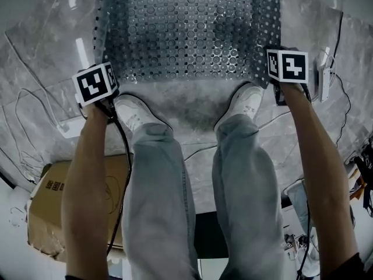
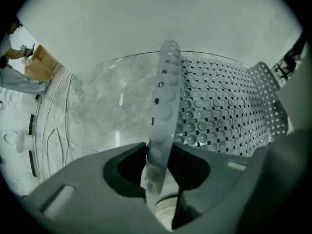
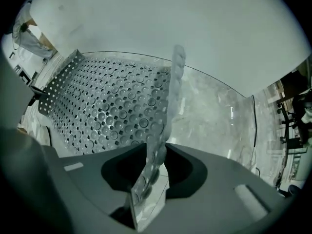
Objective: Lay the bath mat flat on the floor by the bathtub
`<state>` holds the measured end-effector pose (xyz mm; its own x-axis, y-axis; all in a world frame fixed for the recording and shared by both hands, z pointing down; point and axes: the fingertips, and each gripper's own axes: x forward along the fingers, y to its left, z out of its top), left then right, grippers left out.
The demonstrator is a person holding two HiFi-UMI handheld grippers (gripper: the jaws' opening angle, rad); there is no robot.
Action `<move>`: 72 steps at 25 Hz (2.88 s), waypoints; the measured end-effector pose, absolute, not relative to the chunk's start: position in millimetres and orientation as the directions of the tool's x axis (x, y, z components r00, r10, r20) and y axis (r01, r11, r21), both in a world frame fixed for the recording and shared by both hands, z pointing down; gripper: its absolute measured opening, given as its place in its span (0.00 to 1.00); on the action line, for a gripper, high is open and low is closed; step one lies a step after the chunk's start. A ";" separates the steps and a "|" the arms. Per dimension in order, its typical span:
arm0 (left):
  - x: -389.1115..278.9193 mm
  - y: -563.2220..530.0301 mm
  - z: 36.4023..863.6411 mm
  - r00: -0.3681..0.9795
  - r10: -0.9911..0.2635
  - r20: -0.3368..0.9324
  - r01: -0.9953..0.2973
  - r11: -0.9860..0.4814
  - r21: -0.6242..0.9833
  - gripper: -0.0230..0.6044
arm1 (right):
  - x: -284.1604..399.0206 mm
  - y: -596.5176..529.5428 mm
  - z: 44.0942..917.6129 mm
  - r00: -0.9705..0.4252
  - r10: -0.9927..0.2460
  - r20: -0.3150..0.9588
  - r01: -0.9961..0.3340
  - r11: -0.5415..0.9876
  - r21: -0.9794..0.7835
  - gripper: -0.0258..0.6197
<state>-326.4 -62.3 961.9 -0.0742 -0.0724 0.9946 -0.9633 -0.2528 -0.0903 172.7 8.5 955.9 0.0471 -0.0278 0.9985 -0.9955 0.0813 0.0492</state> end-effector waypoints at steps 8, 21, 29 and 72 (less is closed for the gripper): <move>-332.8 -55.5 921.2 -0.074 -0.065 0.995 -0.977 -0.197 -0.085 0.23 | 170.8 10.9 926.0 0.076 -0.027 0.997 -0.996 0.043 0.077 0.27; -264.9 -42.3 844.5 0.059 -0.106 0.993 -0.989 -0.139 0.044 0.04 | 111.5 14.0 855.8 -0.086 -0.126 0.988 -0.995 -0.034 -0.091 0.23; -235.1 -24.7 775.7 0.134 -0.131 0.982 -0.984 -0.135 0.116 0.04 | 98.5 25.8 794.2 -0.153 -0.195 0.969 -0.980 -0.100 -0.174 0.12; -100.5 -77.1 296.3 0.569 -0.545 0.616 -0.821 -0.330 0.466 0.04 | 51.0 -71.1 341.5 -0.292 -0.754 0.588 -0.932 0.086 -0.352 0.05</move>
<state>-100.5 -77.1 296.3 0.5691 -0.5447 0.6160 -0.8208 -0.3304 0.4661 51.0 -71.1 341.5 -0.2916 -0.7541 0.5885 -0.9320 0.0856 -0.3521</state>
